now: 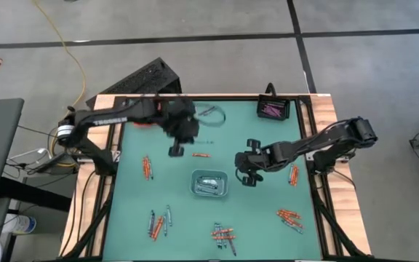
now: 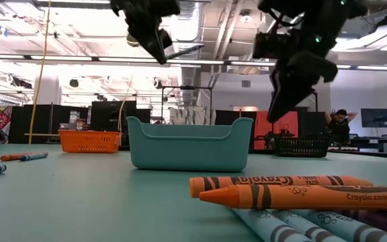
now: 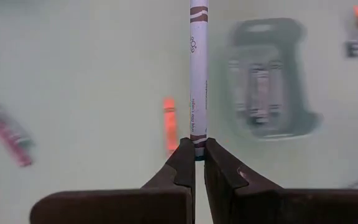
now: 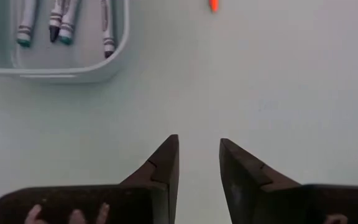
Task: Sort crayons
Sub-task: Put the light blue crayon into the blue bin
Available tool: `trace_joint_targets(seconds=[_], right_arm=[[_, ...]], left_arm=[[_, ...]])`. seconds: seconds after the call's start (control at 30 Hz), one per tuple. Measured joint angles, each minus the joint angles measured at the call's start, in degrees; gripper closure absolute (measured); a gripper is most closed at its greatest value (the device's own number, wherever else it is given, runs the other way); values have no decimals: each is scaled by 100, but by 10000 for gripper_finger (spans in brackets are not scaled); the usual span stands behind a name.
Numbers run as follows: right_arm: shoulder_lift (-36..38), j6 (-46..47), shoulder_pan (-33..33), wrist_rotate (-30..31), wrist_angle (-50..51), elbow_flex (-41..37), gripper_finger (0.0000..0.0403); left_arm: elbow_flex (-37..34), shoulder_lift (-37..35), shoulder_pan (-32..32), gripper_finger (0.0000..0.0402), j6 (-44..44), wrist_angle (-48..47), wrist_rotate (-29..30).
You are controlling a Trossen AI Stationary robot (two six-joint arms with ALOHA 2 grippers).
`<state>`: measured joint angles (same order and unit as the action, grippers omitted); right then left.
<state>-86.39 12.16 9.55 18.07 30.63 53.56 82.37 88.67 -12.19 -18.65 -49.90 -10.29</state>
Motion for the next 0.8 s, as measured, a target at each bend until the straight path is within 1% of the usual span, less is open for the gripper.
trace_joint_targets(seconds=[0.13, 0.2, 0.33, 0.53, 0.6, 0.8], right_arm=[[1, -3, 9, 149, -128, -221, 301], [1, -2, 4, 226, -135, -272, 303], [1, -30, 1, 293, -125, -312, 305], [26, -199, -44, 297, -194, -320, 305], [63, -217, -71, 317, -339, -311, 305], [183, -279, -121, 320, -356, -317, 305]], left_arm=[[-228, 39, 820, 401, 447, 224, 269], [-330, 120, 1202, 401, 649, 519, 443], [-639, 269, 1724, 401, 1120, 1071, 475], [-860, 664, 2064, 401, 1570, 1271, 567], [-879, 847, 2096, 400, 1693, 1144, 641], [-877, 1270, 2132, 394, 1835, 1251, 778]])
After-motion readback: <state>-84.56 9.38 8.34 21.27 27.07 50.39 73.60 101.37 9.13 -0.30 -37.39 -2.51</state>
